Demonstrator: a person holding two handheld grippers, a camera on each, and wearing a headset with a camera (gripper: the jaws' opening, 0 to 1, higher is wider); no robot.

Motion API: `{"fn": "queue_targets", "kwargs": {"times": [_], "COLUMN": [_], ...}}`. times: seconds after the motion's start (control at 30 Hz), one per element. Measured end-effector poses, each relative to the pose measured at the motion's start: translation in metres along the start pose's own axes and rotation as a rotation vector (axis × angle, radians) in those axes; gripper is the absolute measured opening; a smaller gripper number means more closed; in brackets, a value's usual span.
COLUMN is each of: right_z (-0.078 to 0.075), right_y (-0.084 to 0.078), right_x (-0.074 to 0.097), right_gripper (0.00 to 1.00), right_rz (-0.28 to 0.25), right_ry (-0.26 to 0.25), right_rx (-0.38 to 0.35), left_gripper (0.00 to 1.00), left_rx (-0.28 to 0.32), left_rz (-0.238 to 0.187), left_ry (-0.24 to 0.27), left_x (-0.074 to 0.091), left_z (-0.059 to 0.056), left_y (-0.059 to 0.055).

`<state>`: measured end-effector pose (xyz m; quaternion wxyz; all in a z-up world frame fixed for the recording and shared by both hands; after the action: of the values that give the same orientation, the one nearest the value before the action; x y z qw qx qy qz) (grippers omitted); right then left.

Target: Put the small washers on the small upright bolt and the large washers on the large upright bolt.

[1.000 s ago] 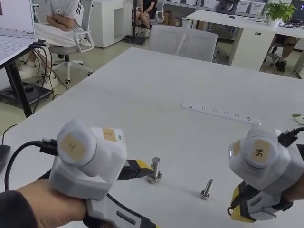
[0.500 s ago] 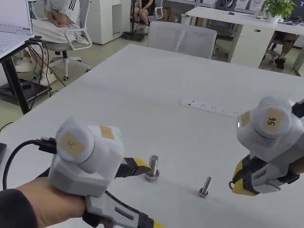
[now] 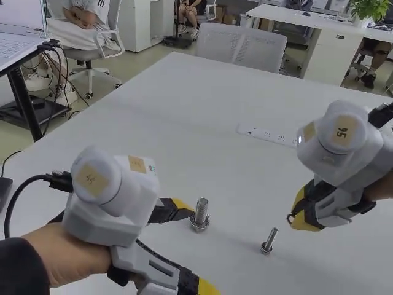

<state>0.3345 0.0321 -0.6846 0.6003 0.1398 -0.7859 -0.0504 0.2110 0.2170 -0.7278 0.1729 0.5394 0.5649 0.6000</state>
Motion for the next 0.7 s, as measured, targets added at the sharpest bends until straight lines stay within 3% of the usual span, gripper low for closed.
{"fn": "queue_targets", "kwargs": {"times": [0.7], "right_z": [-0.009], "right_y": [0.001], "right_x": [-0.033], "right_gripper": [0.13], "right_rz": [0.033], "right_ry": [0.064], "right_rx": [0.019], "left_gripper": [0.85], "left_rx": [0.008], "left_rz": [-0.003], "left_ry": [0.002], "left_x": [0.0], "left_z": [0.002], "left_y": [-0.001]}}
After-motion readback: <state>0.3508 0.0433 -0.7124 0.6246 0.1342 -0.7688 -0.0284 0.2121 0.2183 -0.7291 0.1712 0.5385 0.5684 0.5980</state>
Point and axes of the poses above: the centre of the closed fingertips' face, and the gripper's own axes: x roughly backward along the fingers, z roughly to its left, y roughly out of its top, the point moved 10 cm from there along x, roughly backward along the fingers, and after that the axes turned 8 degrees about -y, right-handed, at the moved point
